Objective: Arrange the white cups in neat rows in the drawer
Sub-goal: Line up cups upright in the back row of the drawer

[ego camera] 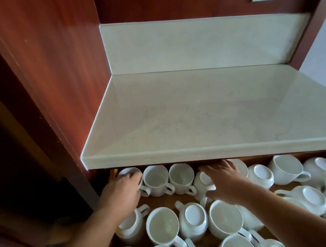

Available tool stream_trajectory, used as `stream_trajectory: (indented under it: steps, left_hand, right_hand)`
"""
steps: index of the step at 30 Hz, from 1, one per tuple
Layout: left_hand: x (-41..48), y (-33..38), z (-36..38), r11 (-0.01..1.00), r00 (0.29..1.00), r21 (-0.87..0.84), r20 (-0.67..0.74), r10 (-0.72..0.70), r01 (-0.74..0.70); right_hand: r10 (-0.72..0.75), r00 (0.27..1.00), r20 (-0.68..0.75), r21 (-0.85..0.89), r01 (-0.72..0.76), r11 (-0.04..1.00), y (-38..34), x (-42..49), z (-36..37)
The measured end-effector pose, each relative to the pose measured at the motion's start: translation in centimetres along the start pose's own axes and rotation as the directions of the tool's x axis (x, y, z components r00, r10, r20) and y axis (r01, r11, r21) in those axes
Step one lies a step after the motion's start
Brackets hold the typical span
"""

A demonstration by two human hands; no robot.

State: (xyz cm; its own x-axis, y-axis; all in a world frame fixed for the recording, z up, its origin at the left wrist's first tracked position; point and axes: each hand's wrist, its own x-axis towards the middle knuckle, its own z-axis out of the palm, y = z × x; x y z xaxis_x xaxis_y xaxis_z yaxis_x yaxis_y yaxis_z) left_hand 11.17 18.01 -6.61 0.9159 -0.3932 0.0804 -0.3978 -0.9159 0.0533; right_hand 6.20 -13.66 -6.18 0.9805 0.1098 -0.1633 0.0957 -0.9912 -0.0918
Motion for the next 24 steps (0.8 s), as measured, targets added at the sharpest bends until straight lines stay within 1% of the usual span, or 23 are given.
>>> stream_trajectory:
  steps: [3,4,5,7,8,10,12,14,17,21,24]
  left_hand:
    - [-0.2,1.1,-0.5,0.993,0.994,-0.1,-0.091,0.051,-0.06]
    - [-0.3,1.8,-0.7,0.984,0.989,-0.15,-0.123,0.08,-0.098]
    - [-0.3,2.6,-1.1,0.967,0.986,-0.217,-0.124,0.107,-0.132]
    - [-0.4,4.3,-1.8,0.931,0.989,-0.334,-0.068,0.132,-0.148]
    - [-0.4,5.1,-2.0,0.92,0.989,-0.363,-0.044,0.141,-0.147]
    - [-0.3,6.4,-2.2,0.907,0.989,-0.395,-0.023,0.149,-0.145]
    - [-0.3,7.8,-2.4,0.906,0.989,-0.405,0.028,0.148,-0.124]
    - [-0.2,9.0,-2.5,0.896,0.985,-0.435,0.088,0.146,-0.094]
    - [-0.1,10.2,-2.7,0.868,0.979,-0.494,0.142,0.145,-0.057]
    - [-0.1,11.2,-3.4,0.825,0.963,-0.565,0.216,0.161,-0.011]
    - [-0.1,12.0,-3.7,0.773,0.952,-0.633,0.207,0.224,-0.044]
  right_hand:
    - [-0.01,1.0,0.026,-0.019,0.01,1.0,0.1,0.1,-0.4]
    - [-0.014,0.999,0.038,-0.022,0.015,1.0,0.2,0.1,-0.4]
    - [-0.022,0.999,0.047,-0.023,0.023,0.999,0.2,0.2,-0.4]
    - [-0.044,0.998,0.05,-0.025,0.045,0.999,0.3,0.3,-0.3]
    - [-0.058,0.998,0.039,-0.032,0.06,0.998,0.4,0.4,-0.2]
    - [-0.085,0.996,0.018,-0.04,0.085,0.996,0.3,0.6,-0.1]
    - [-0.094,0.996,-0.011,-0.018,0.094,0.995,0.5,0.4,-0.2]
    - [-0.084,0.996,-0.031,0.018,0.085,0.996,0.6,-0.2,-0.4]
    - [-0.061,0.995,-0.074,0.083,0.067,0.994,1.0,-1.6,-1.0]
    - [-0.025,0.985,-0.169,0.227,0.063,0.972,1.8,-3.6,-2.4]
    - [0.031,0.974,-0.226,0.381,0.059,0.923,2.4,-5.6,-3.4]
